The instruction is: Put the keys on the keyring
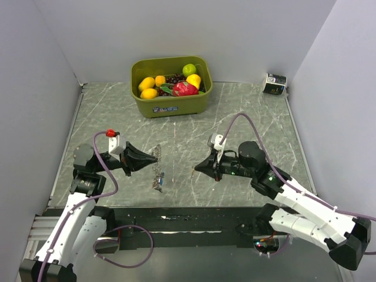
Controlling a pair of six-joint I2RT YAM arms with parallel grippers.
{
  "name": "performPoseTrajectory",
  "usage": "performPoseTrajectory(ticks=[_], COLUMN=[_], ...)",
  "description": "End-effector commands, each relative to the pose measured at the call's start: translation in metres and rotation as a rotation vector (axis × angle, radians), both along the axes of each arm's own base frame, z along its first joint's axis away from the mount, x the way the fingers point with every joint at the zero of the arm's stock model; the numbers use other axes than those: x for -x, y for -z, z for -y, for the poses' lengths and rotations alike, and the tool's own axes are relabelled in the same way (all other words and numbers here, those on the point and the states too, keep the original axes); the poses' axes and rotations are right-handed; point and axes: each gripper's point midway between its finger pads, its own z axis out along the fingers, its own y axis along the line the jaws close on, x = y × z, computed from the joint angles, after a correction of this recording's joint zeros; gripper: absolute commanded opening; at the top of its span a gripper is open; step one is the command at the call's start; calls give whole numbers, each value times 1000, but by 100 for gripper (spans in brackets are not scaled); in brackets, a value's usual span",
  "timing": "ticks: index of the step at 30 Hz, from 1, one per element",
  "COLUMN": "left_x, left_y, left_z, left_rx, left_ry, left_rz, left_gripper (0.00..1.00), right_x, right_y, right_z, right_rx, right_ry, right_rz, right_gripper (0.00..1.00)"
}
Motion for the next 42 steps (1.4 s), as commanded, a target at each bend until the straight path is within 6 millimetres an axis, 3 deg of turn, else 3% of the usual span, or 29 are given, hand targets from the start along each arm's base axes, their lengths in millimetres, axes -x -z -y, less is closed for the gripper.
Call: performPoseTrajectory(ticks=[1, 26, 42], left_x=[16, 36, 30], left_y=[-19, 0, 5], left_z=[6, 27, 30], left_rx=[3, -47, -62], left_ry=[77, 223, 193], left_rz=[114, 71, 57], left_gripper=[1, 1, 1], right_x=[-5, 17, 29], right_y=[-21, -53, -61], right_z=[-5, -41, -63], right_rx=[-49, -65, -74], right_ry=[-25, -347, -442], right_rz=[36, -10, -44], right_gripper=[0, 0, 0])
